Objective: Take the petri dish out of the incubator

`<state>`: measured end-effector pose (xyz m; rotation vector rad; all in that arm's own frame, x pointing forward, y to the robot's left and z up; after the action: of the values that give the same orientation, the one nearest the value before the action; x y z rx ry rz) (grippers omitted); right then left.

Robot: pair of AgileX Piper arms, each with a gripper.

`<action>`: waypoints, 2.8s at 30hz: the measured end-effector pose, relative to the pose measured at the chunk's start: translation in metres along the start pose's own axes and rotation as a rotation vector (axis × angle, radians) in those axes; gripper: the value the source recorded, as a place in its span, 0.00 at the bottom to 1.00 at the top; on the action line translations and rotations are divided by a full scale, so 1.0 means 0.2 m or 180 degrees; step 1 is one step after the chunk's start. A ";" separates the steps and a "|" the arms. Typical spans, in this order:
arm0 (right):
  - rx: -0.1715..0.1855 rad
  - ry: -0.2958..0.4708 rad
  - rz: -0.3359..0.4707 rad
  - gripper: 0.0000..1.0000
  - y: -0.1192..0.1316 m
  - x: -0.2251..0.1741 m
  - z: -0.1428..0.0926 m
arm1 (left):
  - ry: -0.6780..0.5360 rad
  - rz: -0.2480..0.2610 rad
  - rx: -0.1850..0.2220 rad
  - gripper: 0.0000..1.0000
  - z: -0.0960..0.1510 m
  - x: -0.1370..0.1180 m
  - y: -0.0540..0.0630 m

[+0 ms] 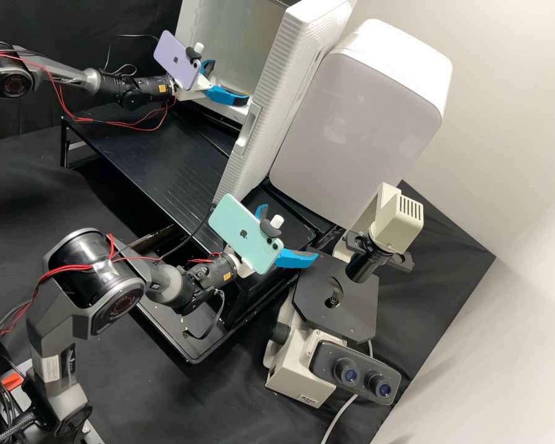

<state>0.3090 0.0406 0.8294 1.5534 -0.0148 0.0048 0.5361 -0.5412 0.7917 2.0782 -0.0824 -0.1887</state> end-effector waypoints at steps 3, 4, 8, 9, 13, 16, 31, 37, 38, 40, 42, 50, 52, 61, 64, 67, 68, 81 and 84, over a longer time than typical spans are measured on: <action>0.0000 0.0000 0.0000 1.00 0.00 0.00 0.00 | -0.0026 0.0025 -0.0014 1.00 0.02 0.00 -0.01; 0.0000 0.0000 0.0000 1.00 0.00 0.00 0.00 | -0.0034 0.0026 -0.0014 1.00 0.02 0.00 -0.01; 0.0000 0.0000 0.0000 1.00 0.00 0.00 0.00 | -0.0056 0.0023 -0.0009 1.00 0.04 0.00 -0.02; 0.0000 0.0000 0.0000 1.00 0.00 0.00 0.00 | -0.0056 0.0024 -0.0009 1.00 0.04 0.01 -0.02; 0.0000 0.0000 0.0000 1.00 0.00 0.00 0.00 | -0.0056 0.0029 -0.0008 1.00 0.04 0.02 -0.02; 0.0000 0.0000 0.0000 1.00 0.00 0.00 0.00 | -0.0054 0.0024 -0.0008 1.00 0.04 0.03 -0.02; 0.0000 0.0000 0.0000 1.00 0.00 0.00 0.00 | 0.0096 0.0052 0.0070 1.00 0.01 0.05 -0.02; 0.0000 0.0000 0.0000 1.00 0.00 0.00 0.00 | 0.0129 0.0072 0.0084 1.00 -0.01 0.06 -0.01; 0.0000 0.0000 0.0000 1.00 0.00 0.00 0.00 | 0.0129 0.0082 0.0081 1.00 -0.01 0.07 -0.01; 0.0000 0.0000 0.0000 1.00 0.00 0.00 0.00 | 0.0131 0.0079 0.0102 1.00 -0.01 0.07 -0.02; 0.0000 0.0000 0.0000 1.00 0.00 0.00 0.00 | 0.0128 0.0091 0.0099 1.00 -0.01 0.08 -0.01; 0.0000 0.0000 0.0000 1.00 0.00 0.00 0.00 | 0.0030 0.0077 0.0107 0.00 0.00 0.08 -0.02; 0.0000 0.0000 0.0000 1.00 0.00 0.00 0.00 | -0.0007 0.0080 0.0118 0.00 0.00 0.08 -0.03; 0.0000 0.0000 0.0000 1.00 0.00 0.00 0.00 | -0.0049 0.0076 0.0065 0.00 0.01 0.08 -0.03; 0.0000 0.0000 0.0000 1.00 0.00 0.00 0.00 | -0.0072 0.0085 0.0086 0.00 0.01 0.08 -0.04; 0.0000 0.0000 0.0000 1.00 0.00 0.00 0.00 | -0.0081 0.0080 0.0079 0.00 0.01 0.08 -0.04; 0.0000 0.0000 0.0000 1.00 0.00 0.00 0.00 | -0.0081 0.0079 0.0059 0.00 0.01 0.08 -0.04; 0.0000 0.0000 0.0000 1.00 0.00 0.00 0.00 | -0.0081 0.0075 0.0060 0.00 0.01 0.08 -0.05; 0.0000 0.0000 0.0000 1.00 0.00 0.00 0.00 | -0.0089 0.0096 0.0060 0.00 0.01 0.07 -0.05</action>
<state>0.3090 0.0406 0.8294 1.5534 -0.0148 0.0048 0.5502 -0.5397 0.7805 2.0921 -0.1328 -0.1991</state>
